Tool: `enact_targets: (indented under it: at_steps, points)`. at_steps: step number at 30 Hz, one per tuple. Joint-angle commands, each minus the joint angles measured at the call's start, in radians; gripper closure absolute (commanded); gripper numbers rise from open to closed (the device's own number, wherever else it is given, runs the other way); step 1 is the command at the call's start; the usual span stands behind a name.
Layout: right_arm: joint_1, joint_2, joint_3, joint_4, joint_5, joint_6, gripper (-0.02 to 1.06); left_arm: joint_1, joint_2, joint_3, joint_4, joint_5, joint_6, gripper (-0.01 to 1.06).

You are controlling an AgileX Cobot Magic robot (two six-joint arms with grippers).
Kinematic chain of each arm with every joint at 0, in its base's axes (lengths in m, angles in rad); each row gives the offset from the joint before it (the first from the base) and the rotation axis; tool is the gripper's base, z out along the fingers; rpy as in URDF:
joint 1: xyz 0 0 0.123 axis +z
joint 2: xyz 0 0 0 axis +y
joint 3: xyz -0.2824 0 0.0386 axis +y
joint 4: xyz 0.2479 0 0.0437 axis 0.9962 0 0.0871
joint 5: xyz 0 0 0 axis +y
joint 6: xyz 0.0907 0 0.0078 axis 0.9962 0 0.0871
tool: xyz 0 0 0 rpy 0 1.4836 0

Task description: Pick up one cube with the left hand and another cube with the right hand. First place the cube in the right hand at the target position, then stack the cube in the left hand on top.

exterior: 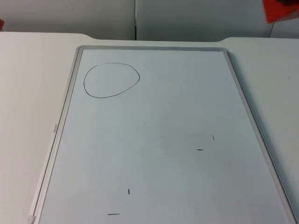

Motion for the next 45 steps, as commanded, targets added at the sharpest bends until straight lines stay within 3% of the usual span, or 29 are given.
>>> enact_targets:
  at_steps: [1,6,10,11,25,32,45]
  points:
    - [0.007,0.074,-0.066,0.025,-0.028,-0.039,1.05,-0.008,-0.007,0.001,-0.02,-0.024,-0.006,0.88]
    - [0.014,0.247,-0.239,0.054,0.024,-0.069,1.05,-0.008,-0.007,0.001,-0.027,-0.024,-0.006,0.88]
    - [0.057,0.459,-0.487,0.06,0.122,-0.116,1.05,-0.008,-0.007,0.001,-0.031,-0.025,-0.006,0.88]
    - [0.057,0.459,-0.487,0.06,0.122,-0.116,1.05,-0.008,-0.007,0.001,-0.031,-0.025,-0.006,0.88]
    - [0.092,1.108,-1.27,0.064,0.443,-0.138,1.05,-0.008,-0.007,0.001,-0.049,-0.025,-0.006,0.88]
    - [0.123,1.29,-1.422,0.055,0.443,-0.146,1.05,-0.008,-0.007,0.001,-0.051,-0.025,-0.006,0.88]
    - [0.139,1.372,-1.427,-0.012,0.269,-0.112,1.05,-0.008,-0.007,0.001,-0.072,-0.025,-0.006,0.88]
